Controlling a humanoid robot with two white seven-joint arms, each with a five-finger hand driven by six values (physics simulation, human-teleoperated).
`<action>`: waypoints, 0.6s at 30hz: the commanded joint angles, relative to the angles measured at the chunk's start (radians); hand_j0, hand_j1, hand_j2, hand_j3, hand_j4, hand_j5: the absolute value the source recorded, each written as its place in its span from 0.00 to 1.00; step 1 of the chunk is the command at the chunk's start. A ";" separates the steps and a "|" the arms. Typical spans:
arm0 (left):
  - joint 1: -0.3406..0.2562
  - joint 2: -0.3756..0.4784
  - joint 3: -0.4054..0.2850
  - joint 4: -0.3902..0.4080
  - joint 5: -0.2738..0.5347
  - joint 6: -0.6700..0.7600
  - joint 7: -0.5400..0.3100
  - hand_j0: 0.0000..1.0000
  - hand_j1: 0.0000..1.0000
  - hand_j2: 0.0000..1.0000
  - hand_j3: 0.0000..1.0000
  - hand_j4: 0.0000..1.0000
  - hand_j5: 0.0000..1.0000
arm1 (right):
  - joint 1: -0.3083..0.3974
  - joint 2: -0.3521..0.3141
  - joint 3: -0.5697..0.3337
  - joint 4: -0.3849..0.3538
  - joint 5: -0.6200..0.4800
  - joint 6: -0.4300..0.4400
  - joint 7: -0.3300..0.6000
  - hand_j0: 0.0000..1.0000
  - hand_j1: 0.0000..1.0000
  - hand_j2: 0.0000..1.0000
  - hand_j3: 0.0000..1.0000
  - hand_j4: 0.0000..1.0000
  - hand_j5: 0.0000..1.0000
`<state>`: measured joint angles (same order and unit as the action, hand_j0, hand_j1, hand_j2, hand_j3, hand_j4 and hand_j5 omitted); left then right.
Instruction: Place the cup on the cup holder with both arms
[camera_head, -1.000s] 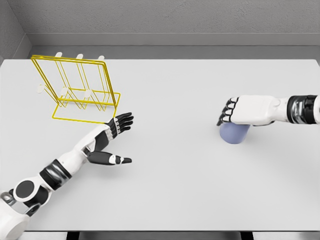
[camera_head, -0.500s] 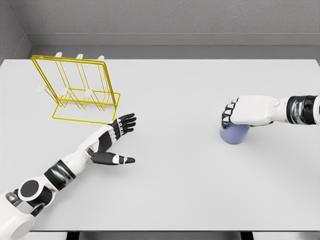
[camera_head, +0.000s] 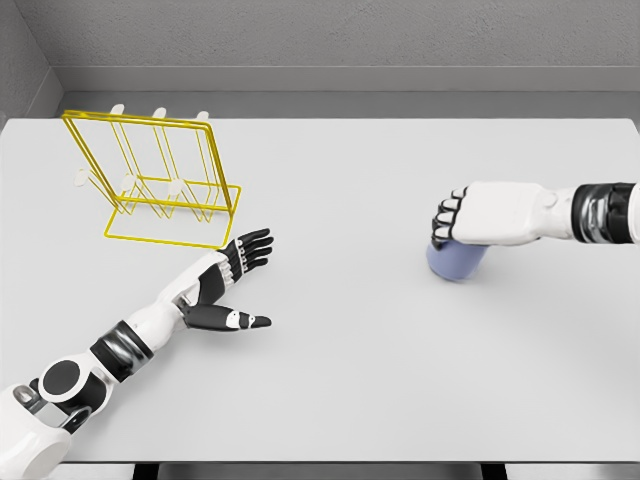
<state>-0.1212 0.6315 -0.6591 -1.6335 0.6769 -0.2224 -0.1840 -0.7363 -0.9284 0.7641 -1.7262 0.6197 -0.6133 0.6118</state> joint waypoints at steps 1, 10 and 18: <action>0.000 0.001 -0.001 0.003 0.003 0.000 0.000 1.00 1.00 1.00 1.00 1.00 1.00 | 0.000 0.003 -0.002 -0.033 -0.005 0.002 -0.001 0.45 0.45 0.45 0.45 0.45 0.45; 0.000 0.001 -0.001 0.007 0.001 0.000 0.000 1.00 1.00 1.00 1.00 1.00 1.00 | -0.015 0.082 0.000 -0.041 -0.029 0.002 -0.001 0.44 0.44 0.44 0.44 0.44 0.44; 0.000 0.001 -0.001 0.007 0.001 0.000 0.000 1.00 1.00 1.00 1.00 1.00 1.00 | -0.015 0.145 0.009 -0.042 -0.035 0.002 -0.001 0.44 0.44 0.44 0.44 0.44 0.44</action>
<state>-0.1212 0.6314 -0.6595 -1.6251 0.6751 -0.2223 -0.1839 -0.7516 -0.7998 0.7706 -1.7675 0.5908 -0.6135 0.6118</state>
